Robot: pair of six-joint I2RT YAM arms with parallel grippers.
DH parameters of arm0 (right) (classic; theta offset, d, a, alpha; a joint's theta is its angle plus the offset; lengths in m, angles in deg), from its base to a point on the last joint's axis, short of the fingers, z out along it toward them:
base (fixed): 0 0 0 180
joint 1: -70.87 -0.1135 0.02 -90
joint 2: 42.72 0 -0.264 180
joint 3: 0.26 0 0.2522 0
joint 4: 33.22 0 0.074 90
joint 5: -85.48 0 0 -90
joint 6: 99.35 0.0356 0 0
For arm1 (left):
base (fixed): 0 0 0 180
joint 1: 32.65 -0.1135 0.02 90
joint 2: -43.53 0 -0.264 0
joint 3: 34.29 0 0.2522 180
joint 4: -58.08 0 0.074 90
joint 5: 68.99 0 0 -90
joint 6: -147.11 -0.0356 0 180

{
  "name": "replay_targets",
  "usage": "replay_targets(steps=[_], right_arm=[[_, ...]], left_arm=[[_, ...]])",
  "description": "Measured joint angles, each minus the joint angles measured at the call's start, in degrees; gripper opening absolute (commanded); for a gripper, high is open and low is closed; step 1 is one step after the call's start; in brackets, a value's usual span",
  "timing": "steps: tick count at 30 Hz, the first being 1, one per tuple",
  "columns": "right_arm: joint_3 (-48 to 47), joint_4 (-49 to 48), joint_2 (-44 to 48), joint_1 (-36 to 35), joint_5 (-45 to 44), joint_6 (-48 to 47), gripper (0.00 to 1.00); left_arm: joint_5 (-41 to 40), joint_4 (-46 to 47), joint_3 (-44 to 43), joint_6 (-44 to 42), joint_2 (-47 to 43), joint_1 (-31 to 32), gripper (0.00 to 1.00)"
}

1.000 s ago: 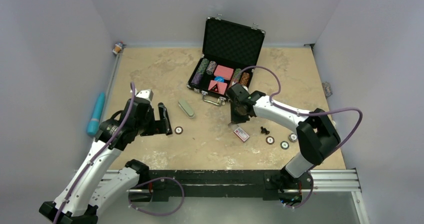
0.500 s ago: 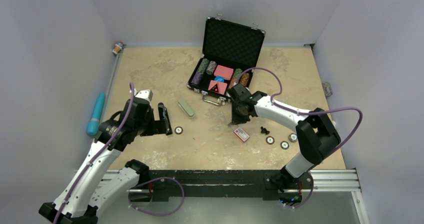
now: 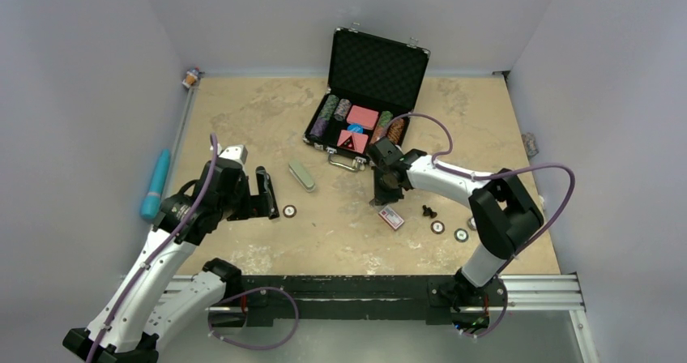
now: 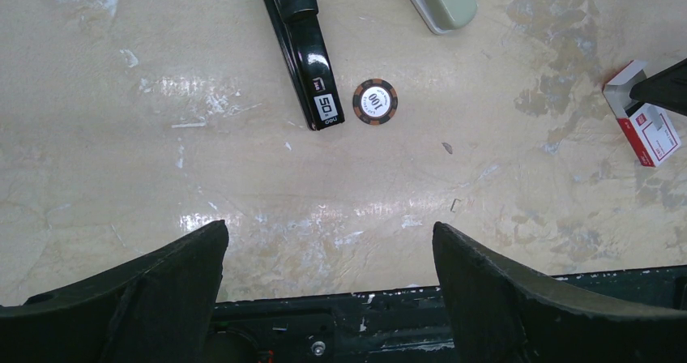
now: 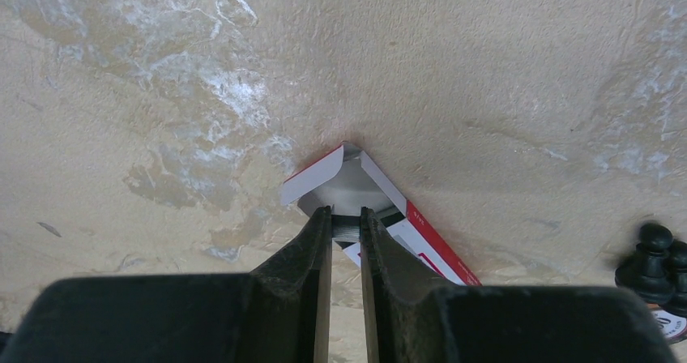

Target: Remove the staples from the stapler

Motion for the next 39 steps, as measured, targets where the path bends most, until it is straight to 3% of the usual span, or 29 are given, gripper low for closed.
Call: replay_targets(steps=[3, 9, 11, 19, 24, 31, 33, 39], right_arm=[[0.00, -0.11, -0.02, 0.00, -0.20, 0.00, 0.24], [0.00, 0.09, 0.00, 0.11, -0.44, -0.22, 0.59], [0.00, 0.26, 0.00, 0.11, -0.50, -0.46, 0.63], [-1.22, 3.17, 2.27, 0.11, -1.51, -1.53, 0.65], [-5.09, 7.15, 9.86, 0.15, -3.96, -2.19, 0.71], [-6.12, 10.67, 18.58, 3.69, -6.54, -2.12, 0.74], [-6.12, 11.28, 19.58, 5.38, -6.73, -2.12, 0.75], [-7.28, 12.72, 21.64, 6.95, -6.82, -2.54, 0.75]], left_arm=[[0.00, 0.00, 0.00, 0.00, 0.00, 0.00, 1.00], [0.00, 0.00, 0.00, -0.02, 0.04, 0.00, 0.99], [0.00, 0.00, 0.00, 0.00, 0.09, 0.00, 1.00], [0.00, 0.00, 0.00, 0.00, 0.81, 0.00, 1.00], [0.39, 0.44, 0.13, -0.39, 1.62, 0.00, 1.00], [3.10, 5.75, 0.28, -4.37, 9.27, 1.60, 0.98], [4.17, 8.63, 0.28, -4.98, 12.11, 4.11, 0.86], [9.18, 16.98, -2.64, -6.16, 25.07, 12.22, 0.74]])
